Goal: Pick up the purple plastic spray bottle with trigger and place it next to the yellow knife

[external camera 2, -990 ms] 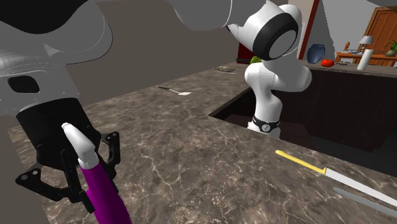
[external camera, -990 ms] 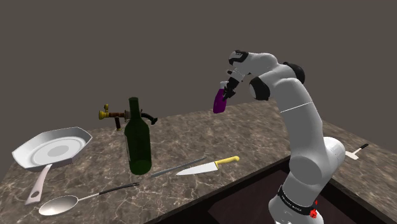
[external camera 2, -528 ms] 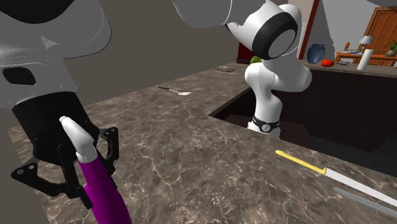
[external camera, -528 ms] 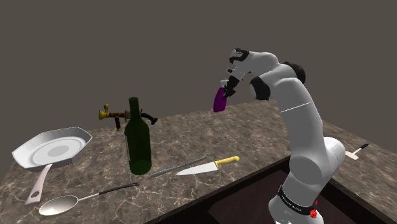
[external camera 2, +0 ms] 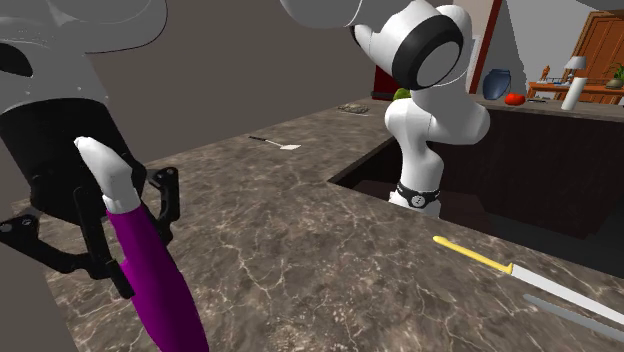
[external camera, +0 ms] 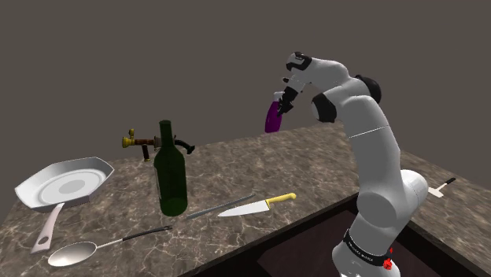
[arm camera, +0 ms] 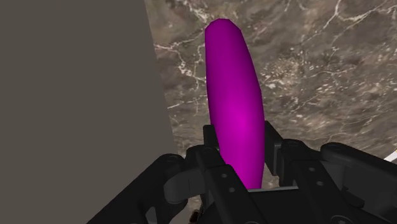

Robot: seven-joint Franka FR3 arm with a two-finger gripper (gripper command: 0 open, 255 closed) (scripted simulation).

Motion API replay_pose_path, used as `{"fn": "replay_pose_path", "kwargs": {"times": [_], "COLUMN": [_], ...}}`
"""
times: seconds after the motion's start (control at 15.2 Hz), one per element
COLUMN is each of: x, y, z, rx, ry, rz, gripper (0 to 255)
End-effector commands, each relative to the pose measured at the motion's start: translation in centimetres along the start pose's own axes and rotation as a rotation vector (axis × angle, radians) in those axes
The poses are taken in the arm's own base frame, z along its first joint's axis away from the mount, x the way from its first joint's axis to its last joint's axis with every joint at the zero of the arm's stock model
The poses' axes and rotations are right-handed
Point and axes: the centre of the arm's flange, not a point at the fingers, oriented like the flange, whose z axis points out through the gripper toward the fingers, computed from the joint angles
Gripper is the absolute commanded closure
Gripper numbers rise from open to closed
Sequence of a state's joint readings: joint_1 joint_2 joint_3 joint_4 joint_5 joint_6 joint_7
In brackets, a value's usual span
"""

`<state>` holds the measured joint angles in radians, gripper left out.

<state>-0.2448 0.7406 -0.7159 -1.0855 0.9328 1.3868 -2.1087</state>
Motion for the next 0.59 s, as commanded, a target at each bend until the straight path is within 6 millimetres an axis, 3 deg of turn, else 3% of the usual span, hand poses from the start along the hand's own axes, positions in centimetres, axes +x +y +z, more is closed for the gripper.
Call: {"fn": "replay_pose_path", "kwargs": {"times": [0.0, 0.26, 0.53], "x": [0.6, 1.6, 5.9], "y": [0.2, 0.2, -2.8], "z": [-1.0, -2.6, -1.8], "rx": [0.0, 0.0, 0.0], "ry": [0.0, 0.0, 0.0], "rz": [0.0, 0.0, 0.0], "gripper": [255, 255, 255]}}
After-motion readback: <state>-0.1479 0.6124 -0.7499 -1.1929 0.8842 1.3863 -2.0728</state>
